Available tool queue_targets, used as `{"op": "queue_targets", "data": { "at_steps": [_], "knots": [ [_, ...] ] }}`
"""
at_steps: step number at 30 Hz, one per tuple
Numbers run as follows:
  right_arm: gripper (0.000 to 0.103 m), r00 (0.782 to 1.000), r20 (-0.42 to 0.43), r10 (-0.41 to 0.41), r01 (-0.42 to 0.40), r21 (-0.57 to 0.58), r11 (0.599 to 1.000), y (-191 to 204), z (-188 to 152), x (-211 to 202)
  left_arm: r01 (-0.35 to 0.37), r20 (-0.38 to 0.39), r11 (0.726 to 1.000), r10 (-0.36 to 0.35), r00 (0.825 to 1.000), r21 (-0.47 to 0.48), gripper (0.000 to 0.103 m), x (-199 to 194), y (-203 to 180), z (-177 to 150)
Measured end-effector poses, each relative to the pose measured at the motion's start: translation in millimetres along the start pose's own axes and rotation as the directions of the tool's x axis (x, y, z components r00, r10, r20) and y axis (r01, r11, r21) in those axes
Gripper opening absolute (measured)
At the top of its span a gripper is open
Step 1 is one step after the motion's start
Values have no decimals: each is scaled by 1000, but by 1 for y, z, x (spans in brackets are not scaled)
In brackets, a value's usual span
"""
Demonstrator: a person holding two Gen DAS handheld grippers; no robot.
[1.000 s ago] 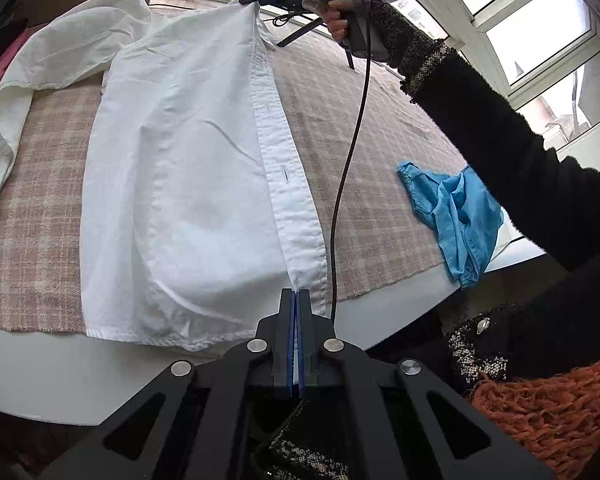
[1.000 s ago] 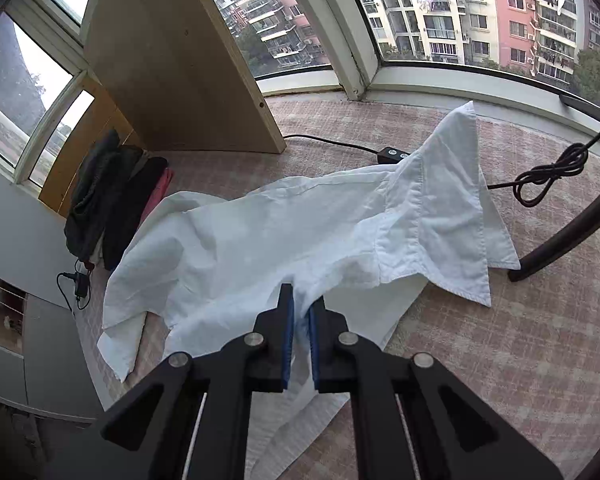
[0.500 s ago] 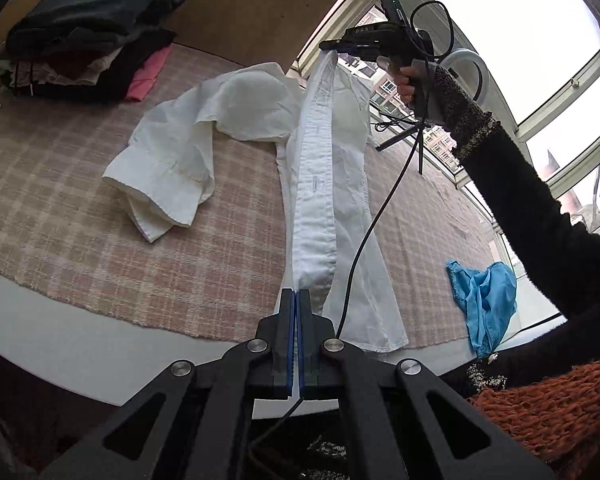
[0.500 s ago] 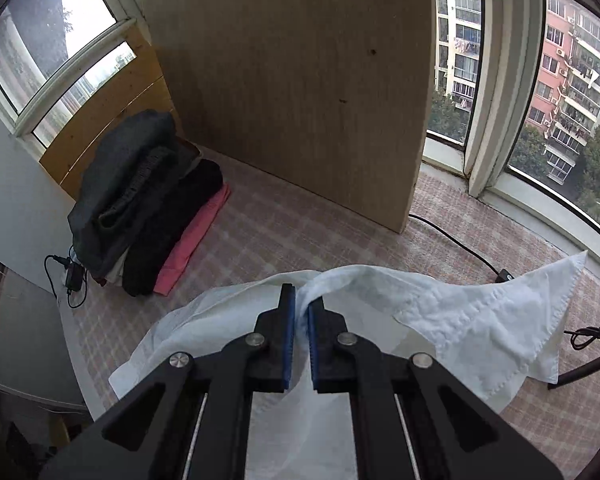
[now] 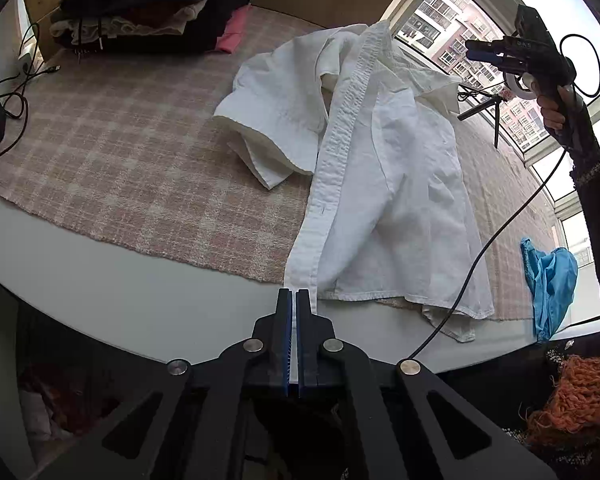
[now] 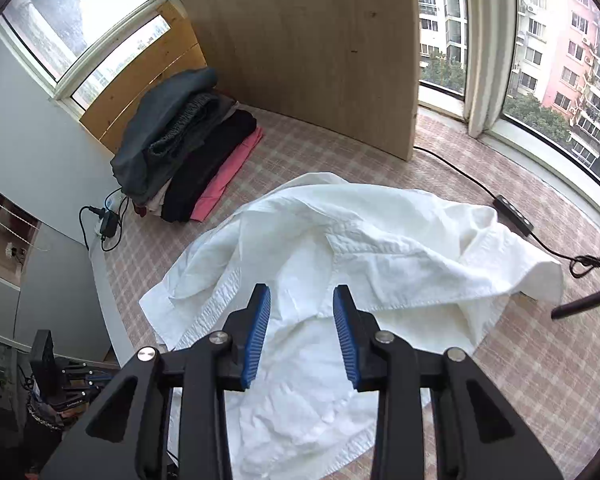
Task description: Fold clothes
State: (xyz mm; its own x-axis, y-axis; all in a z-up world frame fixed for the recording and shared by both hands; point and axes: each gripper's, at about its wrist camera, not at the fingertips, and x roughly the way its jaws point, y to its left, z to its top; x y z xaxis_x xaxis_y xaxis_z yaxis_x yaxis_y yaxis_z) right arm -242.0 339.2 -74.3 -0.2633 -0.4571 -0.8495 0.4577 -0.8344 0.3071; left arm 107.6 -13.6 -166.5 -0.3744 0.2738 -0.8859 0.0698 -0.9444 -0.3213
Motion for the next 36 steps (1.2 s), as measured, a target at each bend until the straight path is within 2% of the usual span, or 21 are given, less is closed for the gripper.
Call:
{"op": "queue_targets", "data": {
  "at_steps": [2, 4, 5, 7, 9, 11, 13, 15, 16, 18, 21, 22, 23, 24, 28, 31, 34, 36],
  "knots": [
    [39, 998, 2, -62, 62, 53, 997, -35, -36, -23, -5, 10, 999, 4, 1000, 50, 0, -5, -26, 4],
    [39, 992, -26, -125, 127, 109, 986, -72, -77, -33, 50, 2, 991, -50, 999, 122, 0, 3, -67, 11],
    [39, 991, -43, -124, 129, 143, 981, -87, -96, -31, 80, -11, 982, -80, 997, 170, 1, 13, -93, 14],
    [39, 996, -63, -55, 67, 197, 978, -104, -124, -25, 141, -63, 957, -129, 990, 255, 5, 38, -142, 14],
    [39, 997, -81, 7, 12, 241, 970, -118, -152, -18, 194, -127, 925, -161, 979, 325, 5, 67, -192, 12],
    [39, 994, -110, 21, 3, 218, 976, -114, -176, -10, 224, -179, 903, -168, 969, 367, 11, 92, -231, 8],
    [39, 991, -130, 15, 10, 194, 981, -111, -195, -7, 226, -223, 898, -148, 963, 378, 26, 115, -259, 5],
    [39, 991, -126, 47, -20, 202, 979, -113, -207, -7, 178, -229, 889, -85, 970, 422, 30, 132, -281, 0],
    [39, 992, -116, 57, -31, 211, 977, -116, -209, -8, 141, -221, 881, -43, 974, 451, 35, 140, -289, -3],
    [39, 994, -90, 64, -42, 230, 972, -123, -209, -11, 62, -203, 866, 47, 978, 496, 37, 154, -302, -9],
    [39, 995, -37, 90, -79, 237, 968, -130, -197, -15, 10, -210, 848, 119, 970, 530, 35, 170, -308, -16],
    [39, 994, -20, 105, -98, 237, 967, -132, -189, -15, 2, -201, 844, 126, 971, 536, 30, 170, -307, -17],
    [39, 993, -8, 121, -116, 235, 965, -133, -180, -13, 2, -196, 846, 121, 973, 534, 23, 169, -305, -17],
    [39, 991, 3, 137, -134, 234, 963, -134, -170, -10, 16, -212, 856, 110, 971, 517, 0, 167, -302, -16],
    [39, 983, -4, 183, -178, 226, 958, -131, -133, 19, 41, -208, 884, 65, 976, 466, 0, 148, -285, -12],
    [39, 977, -54, 205, -188, 224, 956, -123, -113, 54, 54, -184, 906, 26, 983, 419, 0, 124, -271, -8],
    [39, 977, -107, 185, -160, 210, 964, -116, -99, 82, 32, -151, 918, 30, 988, 395, 0, 103, -259, -4],
    [39, 976, -95, 197, -172, 220, 960, -114, -91, 83, 16, -128, 923, 36, 991, 384, 0, 93, -253, 1]
  ]
}}
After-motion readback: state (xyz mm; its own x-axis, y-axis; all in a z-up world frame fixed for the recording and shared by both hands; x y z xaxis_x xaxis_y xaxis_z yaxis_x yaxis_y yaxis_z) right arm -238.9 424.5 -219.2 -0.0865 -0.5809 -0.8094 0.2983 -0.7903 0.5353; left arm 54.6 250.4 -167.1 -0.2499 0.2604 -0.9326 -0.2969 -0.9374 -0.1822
